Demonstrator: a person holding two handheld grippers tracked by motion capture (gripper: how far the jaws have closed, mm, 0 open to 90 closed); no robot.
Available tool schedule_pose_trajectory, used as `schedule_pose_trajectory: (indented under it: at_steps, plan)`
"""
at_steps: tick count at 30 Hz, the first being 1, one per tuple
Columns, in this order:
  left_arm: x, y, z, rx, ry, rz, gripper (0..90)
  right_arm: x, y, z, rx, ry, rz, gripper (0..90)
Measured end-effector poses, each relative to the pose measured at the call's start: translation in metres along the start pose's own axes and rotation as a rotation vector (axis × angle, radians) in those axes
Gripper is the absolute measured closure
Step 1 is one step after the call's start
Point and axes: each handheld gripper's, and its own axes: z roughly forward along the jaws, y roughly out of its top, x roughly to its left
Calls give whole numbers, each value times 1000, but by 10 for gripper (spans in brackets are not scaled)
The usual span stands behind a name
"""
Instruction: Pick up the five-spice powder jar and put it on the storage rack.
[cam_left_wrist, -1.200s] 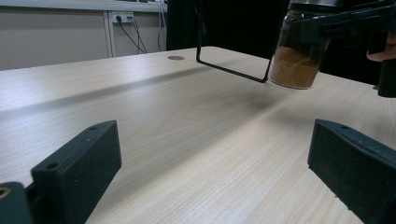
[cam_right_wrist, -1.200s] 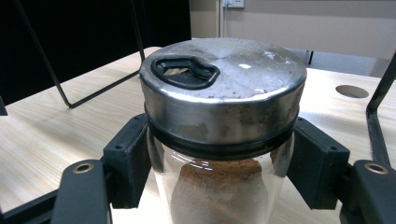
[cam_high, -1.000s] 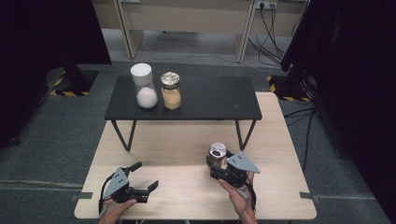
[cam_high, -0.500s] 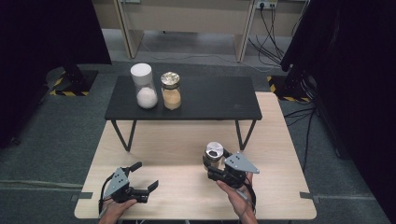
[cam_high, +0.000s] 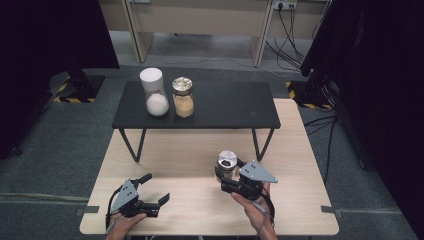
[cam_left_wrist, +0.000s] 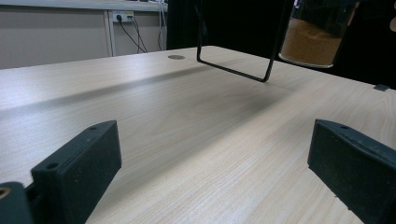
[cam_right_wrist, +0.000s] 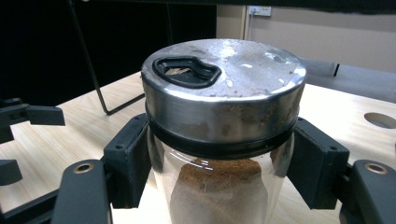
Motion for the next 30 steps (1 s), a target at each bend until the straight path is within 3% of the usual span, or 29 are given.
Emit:
schedule_pose_trajectory:
  at_steps: [30]
  plan:
    - [1, 0, 0, 0, 1, 0, 22, 10, 24, -3, 3, 70, -13, 310]
